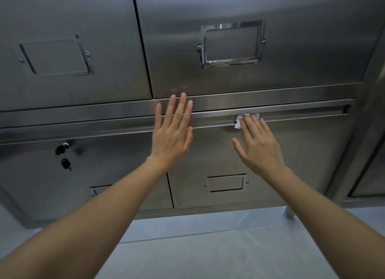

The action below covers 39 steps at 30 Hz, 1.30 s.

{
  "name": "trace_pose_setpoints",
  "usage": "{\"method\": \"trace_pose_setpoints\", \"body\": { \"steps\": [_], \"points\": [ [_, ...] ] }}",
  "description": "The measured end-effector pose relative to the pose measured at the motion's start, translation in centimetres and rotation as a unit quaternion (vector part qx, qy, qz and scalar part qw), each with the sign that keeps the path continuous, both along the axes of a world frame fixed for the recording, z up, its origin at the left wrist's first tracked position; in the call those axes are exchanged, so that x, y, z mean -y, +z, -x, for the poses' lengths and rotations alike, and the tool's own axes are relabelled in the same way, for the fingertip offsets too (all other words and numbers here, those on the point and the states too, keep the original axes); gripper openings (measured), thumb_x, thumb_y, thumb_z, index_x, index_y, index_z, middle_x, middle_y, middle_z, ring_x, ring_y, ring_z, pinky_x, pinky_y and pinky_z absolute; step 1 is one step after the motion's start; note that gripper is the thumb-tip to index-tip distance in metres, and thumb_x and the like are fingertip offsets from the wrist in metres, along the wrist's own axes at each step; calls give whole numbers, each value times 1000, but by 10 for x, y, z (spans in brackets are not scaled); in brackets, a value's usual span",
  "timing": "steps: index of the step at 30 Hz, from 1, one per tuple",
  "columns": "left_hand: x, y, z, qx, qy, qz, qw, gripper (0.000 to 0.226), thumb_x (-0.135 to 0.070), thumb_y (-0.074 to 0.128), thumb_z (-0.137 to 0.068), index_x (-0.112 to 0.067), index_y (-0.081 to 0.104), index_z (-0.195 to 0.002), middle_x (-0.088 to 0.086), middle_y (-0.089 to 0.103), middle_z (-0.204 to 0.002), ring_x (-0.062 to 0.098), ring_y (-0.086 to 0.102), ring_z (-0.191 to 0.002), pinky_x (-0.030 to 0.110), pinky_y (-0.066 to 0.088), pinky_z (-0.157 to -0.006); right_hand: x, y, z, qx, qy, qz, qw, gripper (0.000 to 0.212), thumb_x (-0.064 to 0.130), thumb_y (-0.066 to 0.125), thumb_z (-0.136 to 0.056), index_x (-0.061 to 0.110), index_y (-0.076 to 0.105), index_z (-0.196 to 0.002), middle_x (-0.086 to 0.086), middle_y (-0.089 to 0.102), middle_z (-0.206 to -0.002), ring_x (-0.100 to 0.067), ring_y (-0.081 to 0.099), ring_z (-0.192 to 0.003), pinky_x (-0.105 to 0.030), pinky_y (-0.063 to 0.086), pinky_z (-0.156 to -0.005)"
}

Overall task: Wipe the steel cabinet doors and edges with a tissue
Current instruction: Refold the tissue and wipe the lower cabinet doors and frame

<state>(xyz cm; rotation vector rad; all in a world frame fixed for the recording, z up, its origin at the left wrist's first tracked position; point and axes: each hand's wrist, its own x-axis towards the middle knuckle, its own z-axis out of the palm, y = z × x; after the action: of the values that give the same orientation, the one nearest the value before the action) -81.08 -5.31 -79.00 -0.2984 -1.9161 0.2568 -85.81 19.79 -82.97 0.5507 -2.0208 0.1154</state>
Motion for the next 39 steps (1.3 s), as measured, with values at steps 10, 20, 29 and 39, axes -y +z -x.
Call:
{"method": "trace_pose_setpoints", "body": {
  "steps": [10, 20, 29, 39],
  "points": [
    [-87, 8, 76, 1, -8, 186, 983, 62, -30, 42, -99, -12, 28, -156, 8, 25, -162, 32, 22, -149, 55, 15, -119, -45, 0, 17, 9, 42, 29, 999, 60, 43, 29, -106, -2, 58, -134, -18, 57, -139, -32, 52, -132, -40, 30, -116],
    [-82, 3, 80, -33, 3, 197, 980, 58, -32, 29, -103, -11, 24, -157, 9, 18, -163, 33, 17, -149, 54, 6, -121, -27, -4, 18, 1, 115, 58, 992, 59, 41, 29, -106, -1, 56, -137, -17, 55, -141, -32, 48, -135, -39, 26, -119],
    [-82, 3, 79, -34, 12, 203, 979, 61, -33, 29, -103, -9, 17, -158, 13, 12, -165, 33, 0, -152, 56, 4, -120, -92, -12, 39, 0, -7, 227, 974, 63, 43, 30, -105, -7, 58, -131, -23, 55, -139, -41, 42, -138, -40, 24, -119],
    [-82, 1, 79, -28, 14, 203, 979, 60, -32, 28, -103, -8, 20, -157, 12, 11, -164, 33, 0, -152, 55, 3, -121, -118, -8, 43, -4, 39, 129, 991, 45, 27, 42, -101, 0, 60, -133, -15, 58, -139, -31, 52, -132, -38, 24, -120]
  ]
}}
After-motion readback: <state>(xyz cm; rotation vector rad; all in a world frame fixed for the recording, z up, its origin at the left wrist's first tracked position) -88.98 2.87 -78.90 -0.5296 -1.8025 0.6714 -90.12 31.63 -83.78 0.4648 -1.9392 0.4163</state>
